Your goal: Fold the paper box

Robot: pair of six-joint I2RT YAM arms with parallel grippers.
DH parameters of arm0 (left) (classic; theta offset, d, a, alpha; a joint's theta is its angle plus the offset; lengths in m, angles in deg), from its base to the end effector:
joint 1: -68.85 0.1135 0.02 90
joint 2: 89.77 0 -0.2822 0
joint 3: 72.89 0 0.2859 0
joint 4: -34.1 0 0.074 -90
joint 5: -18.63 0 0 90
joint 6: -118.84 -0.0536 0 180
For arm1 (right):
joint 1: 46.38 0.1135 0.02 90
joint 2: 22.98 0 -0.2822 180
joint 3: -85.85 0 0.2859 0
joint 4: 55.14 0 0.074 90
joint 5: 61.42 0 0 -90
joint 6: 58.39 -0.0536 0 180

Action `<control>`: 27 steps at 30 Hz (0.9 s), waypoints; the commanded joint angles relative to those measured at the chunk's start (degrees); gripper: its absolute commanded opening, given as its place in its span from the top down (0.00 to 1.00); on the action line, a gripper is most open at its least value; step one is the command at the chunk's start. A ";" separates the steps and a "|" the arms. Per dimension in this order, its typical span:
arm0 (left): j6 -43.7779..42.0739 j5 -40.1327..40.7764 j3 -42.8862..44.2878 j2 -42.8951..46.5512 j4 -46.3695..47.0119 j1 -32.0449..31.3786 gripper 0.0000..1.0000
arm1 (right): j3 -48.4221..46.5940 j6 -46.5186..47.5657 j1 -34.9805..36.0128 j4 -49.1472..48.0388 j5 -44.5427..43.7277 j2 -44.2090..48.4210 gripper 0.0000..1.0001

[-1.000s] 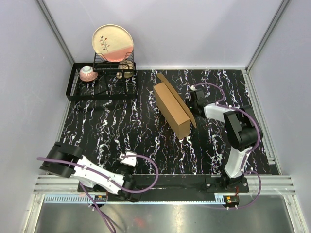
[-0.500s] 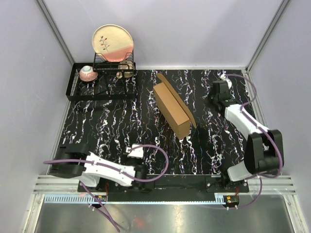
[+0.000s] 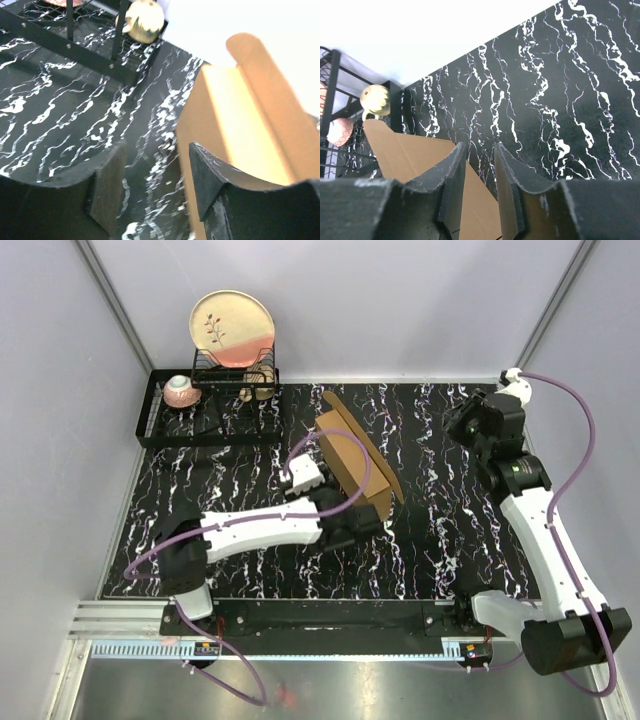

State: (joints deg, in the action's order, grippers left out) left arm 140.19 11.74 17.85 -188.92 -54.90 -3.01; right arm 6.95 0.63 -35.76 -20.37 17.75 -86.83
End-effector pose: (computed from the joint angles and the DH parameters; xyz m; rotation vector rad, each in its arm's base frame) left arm 0.1556 -0.3040 0.2705 -0.4790 1.6212 0.0673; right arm 0.2878 0.0437 0.3983 0.4646 1.8637 0.3092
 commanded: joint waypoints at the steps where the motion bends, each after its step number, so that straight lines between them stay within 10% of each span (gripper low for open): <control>1: -10.33 15.41 15.55 2.66 -11.71 3.38 0.42 | -3.35 3.38 0.29 3.01 0.55 3.38 0.64; 7: -47.32 15.15 67.02 -14.99 -10.67 8.04 0.33 | -5.28 4.17 0.29 3.80 0.37 4.96 0.64; 9: -71.09 10.08 76.05 -17.04 5.47 9.71 0.31 | -5.81 4.00 0.29 4.24 0.90 5.40 0.64; 11: -81.32 1.94 64.03 -12.67 16.27 12.96 0.32 | -5.46 3.74 0.29 4.07 0.99 5.84 0.64; 15: -109.75 -29.72 23.72 12.78 79.11 16.48 0.32 | -4.23 4.09 0.29 3.80 1.16 7.16 0.64; 22: -112.67 -59.09 27.46 13.20 65.46 27.09 0.27 | 0.33 6.81 0.55 2.31 4.32 12.43 0.60; 27: -106.97 -80.63 2.54 21.62 79.28 36.51 0.27 | 6.47 6.90 0.55 -0.42 8.27 17.44 0.57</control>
State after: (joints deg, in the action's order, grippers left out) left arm 32.87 -46.92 35.49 -173.19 13.16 27.59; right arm 9.99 5.96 -35.50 -17.88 21.86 -72.49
